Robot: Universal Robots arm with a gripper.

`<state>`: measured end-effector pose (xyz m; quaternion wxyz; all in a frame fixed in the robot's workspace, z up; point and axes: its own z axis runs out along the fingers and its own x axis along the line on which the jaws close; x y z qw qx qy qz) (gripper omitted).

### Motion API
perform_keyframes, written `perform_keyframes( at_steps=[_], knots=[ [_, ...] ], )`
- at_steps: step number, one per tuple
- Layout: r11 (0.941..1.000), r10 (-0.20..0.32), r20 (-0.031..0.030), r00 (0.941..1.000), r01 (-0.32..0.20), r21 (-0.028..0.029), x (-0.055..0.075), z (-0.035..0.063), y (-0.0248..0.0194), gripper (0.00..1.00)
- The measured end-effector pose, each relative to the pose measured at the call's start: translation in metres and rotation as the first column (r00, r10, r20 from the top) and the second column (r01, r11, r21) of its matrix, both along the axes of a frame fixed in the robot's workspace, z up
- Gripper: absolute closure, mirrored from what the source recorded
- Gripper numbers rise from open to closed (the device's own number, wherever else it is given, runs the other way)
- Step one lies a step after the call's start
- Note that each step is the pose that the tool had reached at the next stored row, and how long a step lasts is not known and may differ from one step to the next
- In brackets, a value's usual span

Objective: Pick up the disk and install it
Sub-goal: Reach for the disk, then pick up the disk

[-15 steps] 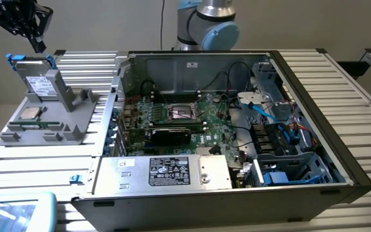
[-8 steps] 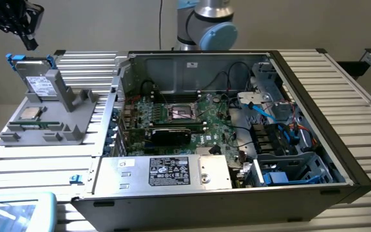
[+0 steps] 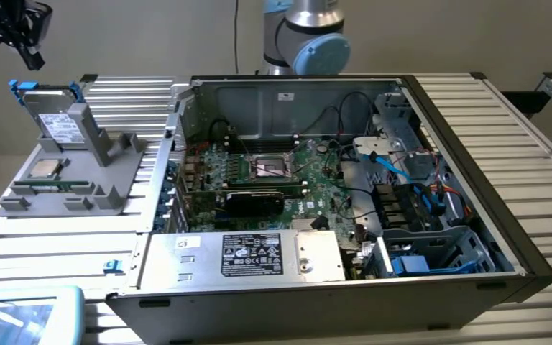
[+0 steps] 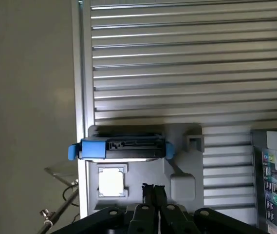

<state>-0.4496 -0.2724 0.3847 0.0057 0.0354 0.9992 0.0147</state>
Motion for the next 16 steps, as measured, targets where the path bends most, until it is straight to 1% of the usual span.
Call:
perform_keyframes(
  at_steps=[7, 12, 14, 16],
  knots=[
    [1.0, 0.0, -0.0033, 1.0, 0.0, -0.0001, -0.021, 0.0, 0.0166, 0.89],
    [1.0, 0.0, -0.0051, 1.0, 0.0, -0.0004, -0.035, -0.0001, 0.0277, 0.89],
    [1.0, 0.0, -0.0059, 1.0, 0.0, -0.0006, -0.036, -0.0001, 0.0304, 0.89],
    [1.0, 0.0, -0.006, 1.0, 0.0, -0.0006, -0.037, -0.0003, 0.0316, 0.89]
  ],
)
